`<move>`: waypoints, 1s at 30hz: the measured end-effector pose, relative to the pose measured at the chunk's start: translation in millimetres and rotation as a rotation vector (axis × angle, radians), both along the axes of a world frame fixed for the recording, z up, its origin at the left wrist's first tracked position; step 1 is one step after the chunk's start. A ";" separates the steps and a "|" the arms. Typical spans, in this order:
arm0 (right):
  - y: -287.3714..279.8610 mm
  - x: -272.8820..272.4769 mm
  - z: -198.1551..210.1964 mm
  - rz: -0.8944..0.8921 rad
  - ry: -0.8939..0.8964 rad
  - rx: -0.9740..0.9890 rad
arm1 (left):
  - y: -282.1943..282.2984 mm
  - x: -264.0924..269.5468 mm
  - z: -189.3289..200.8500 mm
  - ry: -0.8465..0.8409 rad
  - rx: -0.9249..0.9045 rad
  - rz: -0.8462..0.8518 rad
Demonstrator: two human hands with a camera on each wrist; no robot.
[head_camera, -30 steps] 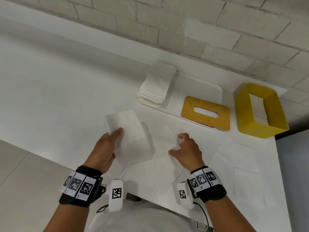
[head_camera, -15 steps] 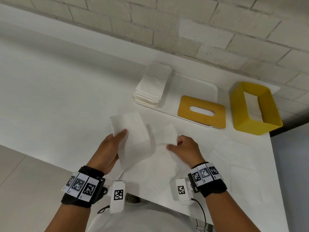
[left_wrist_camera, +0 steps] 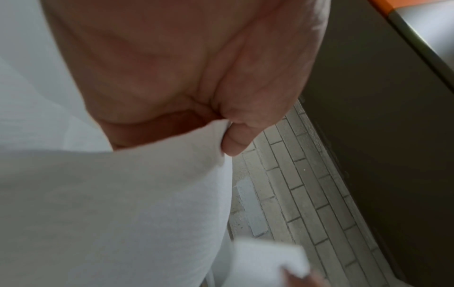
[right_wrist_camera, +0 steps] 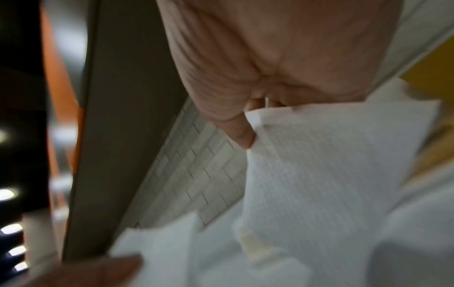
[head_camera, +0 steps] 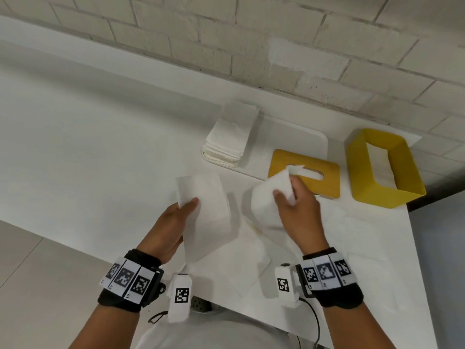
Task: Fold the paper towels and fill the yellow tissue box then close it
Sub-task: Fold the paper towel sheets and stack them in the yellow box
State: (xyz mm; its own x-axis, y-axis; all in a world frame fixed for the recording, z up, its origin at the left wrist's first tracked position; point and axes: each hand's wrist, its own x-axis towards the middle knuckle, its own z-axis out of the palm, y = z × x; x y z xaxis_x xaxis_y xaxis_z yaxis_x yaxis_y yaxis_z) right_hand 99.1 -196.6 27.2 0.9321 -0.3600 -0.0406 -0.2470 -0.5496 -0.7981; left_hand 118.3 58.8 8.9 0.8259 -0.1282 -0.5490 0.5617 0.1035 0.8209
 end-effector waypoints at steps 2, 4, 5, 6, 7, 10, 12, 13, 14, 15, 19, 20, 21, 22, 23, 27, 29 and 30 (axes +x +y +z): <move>7.7 -5.6 36.0 0.042 -0.256 0.191 | -5.0 5.9 5.7 -0.013 0.011 -0.034; 14.0 -11.7 63.1 0.121 -0.420 0.447 | -12.0 12.3 13.2 -0.033 0.004 -0.061; 16.3 -14.6 71.1 0.170 -0.452 0.556 | -16.2 15.3 17.3 -0.043 -0.009 -0.072; 18.2 -16.3 72.6 0.206 -0.447 0.625 | -20.9 17.7 21.5 -0.051 -0.026 -0.081; 20.0 -17.8 71.2 0.229 -0.411 0.662 | -25.8 19.7 25.3 -0.057 -0.046 -0.090; 22.8 -19.2 49.9 0.222 -0.208 0.588 | -40.2 21.1 35.3 -0.073 -0.116 -0.134; 23.3 -22.2 40.1 0.192 -0.112 0.500 | -48.2 19.3 39.0 -0.085 -0.183 -0.160; 22.0 -23.6 37.1 0.178 -0.089 0.484 | -52.4 18.3 40.7 -0.085 -0.221 -0.164; 20.3 -24.3 35.2 0.165 -0.080 0.487 | -56.5 17.3 42.5 -0.081 -0.252 -0.162; 18.1 -25.2 35.3 0.157 -0.074 0.490 | -60.9 16.6 44.0 -0.077 -0.277 -0.159; 5.1 -28.5 38.7 0.122 -0.055 0.503 | -79.5 13.6 49.8 -0.085 -0.385 -0.209; 1.4 -29.2 39.4 0.116 -0.049 0.509 | -84.7 12.6 51.5 -0.094 -0.404 -0.219; -2.6 -30.5 39.9 0.112 -0.040 0.516 | -89.8 11.7 52.9 -0.101 -0.410 -0.222; -6.0 -31.9 40.4 0.114 -0.032 0.524 | -94.5 11.0 54.1 -0.106 -0.410 -0.223; -8.7 -33.5 41.5 0.120 -0.028 0.531 | -98.5 10.3 54.3 -0.109 -0.414 -0.223; -17.1 -38.6 45.2 0.143 -0.014 0.546 | -113.8 5.9 55.6 -0.101 -0.403 -0.226; -20.6 -39.9 45.3 0.148 -0.009 0.554 | -119.1 2.7 54.4 -0.110 -0.369 -0.243; -22.7 -40.4 44.5 0.151 -0.008 0.554 | -121.4 1.2 53.9 -0.111 -0.348 -0.251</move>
State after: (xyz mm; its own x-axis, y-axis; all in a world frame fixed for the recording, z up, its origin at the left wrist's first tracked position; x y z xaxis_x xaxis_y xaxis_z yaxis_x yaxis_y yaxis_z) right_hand 58.8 -219.3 71.7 0.9725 -0.1500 -0.1782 -0.1912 -0.0773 -0.9785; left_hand 119.5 -62.6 62.8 0.7975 -0.4934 -0.3471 0.5146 0.2562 0.8182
